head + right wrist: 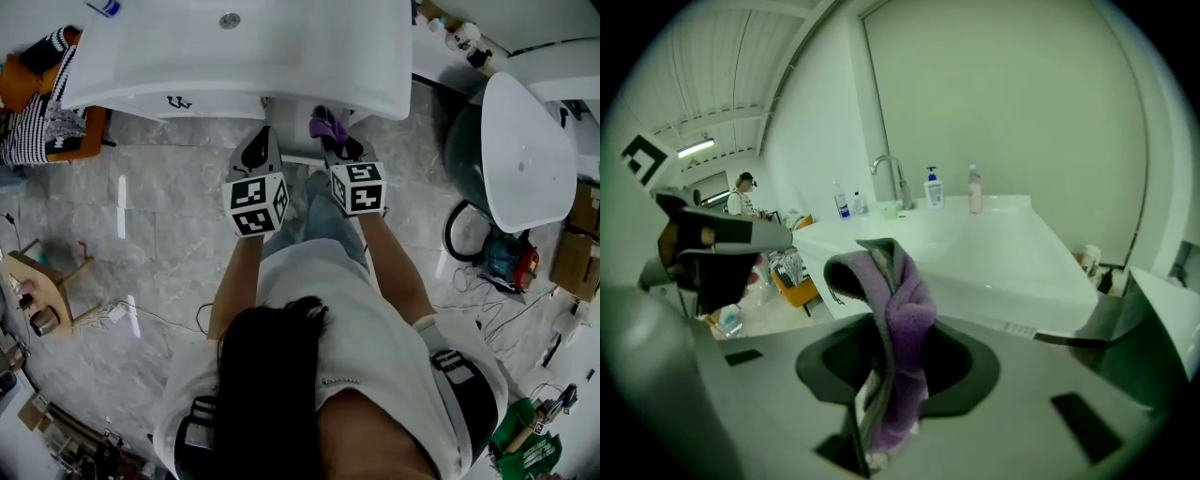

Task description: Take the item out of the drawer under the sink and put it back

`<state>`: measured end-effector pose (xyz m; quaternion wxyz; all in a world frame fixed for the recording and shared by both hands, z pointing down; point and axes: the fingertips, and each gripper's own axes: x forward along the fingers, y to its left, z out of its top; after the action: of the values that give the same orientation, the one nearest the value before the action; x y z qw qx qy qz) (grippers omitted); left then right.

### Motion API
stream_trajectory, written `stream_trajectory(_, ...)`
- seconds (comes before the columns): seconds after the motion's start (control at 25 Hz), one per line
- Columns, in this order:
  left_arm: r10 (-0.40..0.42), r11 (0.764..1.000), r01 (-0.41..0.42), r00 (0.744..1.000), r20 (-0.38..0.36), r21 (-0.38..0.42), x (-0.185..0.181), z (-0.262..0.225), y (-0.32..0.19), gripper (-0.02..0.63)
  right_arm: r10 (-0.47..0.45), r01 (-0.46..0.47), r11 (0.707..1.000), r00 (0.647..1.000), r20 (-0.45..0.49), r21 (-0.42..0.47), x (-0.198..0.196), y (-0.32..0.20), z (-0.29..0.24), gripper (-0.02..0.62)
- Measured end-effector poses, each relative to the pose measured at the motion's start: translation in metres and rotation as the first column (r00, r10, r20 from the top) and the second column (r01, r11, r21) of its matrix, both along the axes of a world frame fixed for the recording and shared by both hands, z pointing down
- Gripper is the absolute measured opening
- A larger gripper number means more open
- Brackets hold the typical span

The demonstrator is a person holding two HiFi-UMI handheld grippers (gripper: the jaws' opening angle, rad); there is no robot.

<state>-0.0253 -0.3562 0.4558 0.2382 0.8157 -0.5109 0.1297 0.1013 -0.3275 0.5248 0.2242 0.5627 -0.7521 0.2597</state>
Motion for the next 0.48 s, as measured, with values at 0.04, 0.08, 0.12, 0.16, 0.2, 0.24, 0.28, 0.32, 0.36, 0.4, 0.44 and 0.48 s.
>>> stream_trajectory(0.04,-0.006,1.0,0.006,1.0,0.003,-0.004,0.0,0.001,-0.002,0.005,-0.008,0.008,1.0,1.0,-0.004,-0.013,-0.001,-0.002,0.007,0.129)
stream_trajectory(0.08,-0.013,1.0,0.013,1.0,0.006,-0.007,0.0,0.002,-0.004,0.005,-0.017,0.017,1.0,1.0,-0.008,-0.025,-0.002,-0.005,0.015,0.129)
stream_trajectory(0.12,-0.021,1.0,0.021,1.0,0.008,-0.011,-0.001,0.004,-0.005,0.005,-0.027,0.026,0.999,1.0,-0.015,-0.037,-0.003,-0.007,0.021,0.129)
stream_trajectory(0.16,-0.027,1.0,0.027,1.0,0.01,-0.015,-0.001,0.005,-0.006,0.005,-0.037,0.036,0.998,0.999,-0.024,-0.05,-0.004,-0.008,0.028,0.129)
stream_trajectory(0.2,-0.032,0.999,0.033,0.999,0.013,-0.019,0.0,0.007,-0.007,0.005,-0.047,0.045,0.997,0.998,-0.032,-0.062,-0.005,-0.009,0.035,0.129)
stream_trajectory(0.24,-0.036,0.999,0.036,0.999,0.017,-0.023,0.0,0.008,-0.009,0.005,-0.054,0.051,0.996,0.998,-0.038,-0.074,-0.005,-0.011,0.042,0.129)
stream_trajectory(0.28,-0.037,0.999,0.038,0.999,0.024,-0.027,0.0,0.011,-0.01,0.005,-0.057,0.054,0.995,0.998,-0.039,-0.086,-0.005,-0.012,0.048,0.129)
stream_trajectory(0.32,-0.038,0.999,0.039,0.999,0.035,-0.03,0.0,0.014,-0.012,0.005,-0.057,0.053,0.994,0.998,-0.036,-0.096,-0.006,-0.013,0.054,0.129)
stream_trajectory(0.36,-0.039,0.999,0.04,0.998,0.047,-0.032,0.0,0.017,-0.013,0.005,-0.056,0.052,0.993,0.998,-0.033,-0.105,-0.007,-0.015,0.061,0.129)
stream_trajectory(0.4,-0.039,0.999,0.041,0.997,0.059,-0.034,0.0,0.021,-0.015,0.005,-0.057,0.053,0.992,0.998,-0.031,-0.113,-0.008,-0.017,0.067,0.129)
stream_trajectory(0.44,-0.04,0.998,0.043,0.997,0.067,-0.038,0.001,0.025,-0.016,0.005,-0.06,0.056,0.991,0.998,-0.033,-0.12,-0.008,-0.02,0.073,0.129)
stream_trajectory(0.48,-0.042,0.998,0.045,0.997,0.071,-0.046,0.003,0.031,-0.017,0.005,-0.067,0.062,0.99,0.997,-0.036,-0.129,-0.009,-0.021,0.078,0.129)
